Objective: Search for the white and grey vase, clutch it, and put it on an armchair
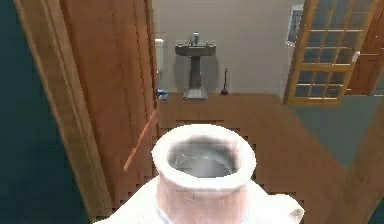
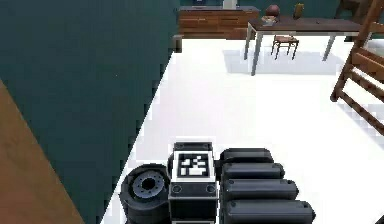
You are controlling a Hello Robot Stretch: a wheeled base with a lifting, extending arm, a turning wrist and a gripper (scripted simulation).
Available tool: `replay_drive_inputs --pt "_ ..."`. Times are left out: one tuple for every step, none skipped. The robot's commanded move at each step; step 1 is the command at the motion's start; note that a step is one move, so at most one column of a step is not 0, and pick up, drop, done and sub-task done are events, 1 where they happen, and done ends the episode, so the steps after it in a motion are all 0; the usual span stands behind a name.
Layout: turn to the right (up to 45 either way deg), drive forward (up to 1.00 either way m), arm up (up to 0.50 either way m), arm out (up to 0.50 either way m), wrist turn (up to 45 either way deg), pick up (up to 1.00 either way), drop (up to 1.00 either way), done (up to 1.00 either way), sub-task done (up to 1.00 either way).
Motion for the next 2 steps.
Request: replay_drive_inputs --pt "0.0 0.70 0.00 0.00 0.0 0.00 0.00 0.00 0.00" --pt "6.0 0.00 0.00 0.00 0.0 0.00 0.00 0.00 0.00"
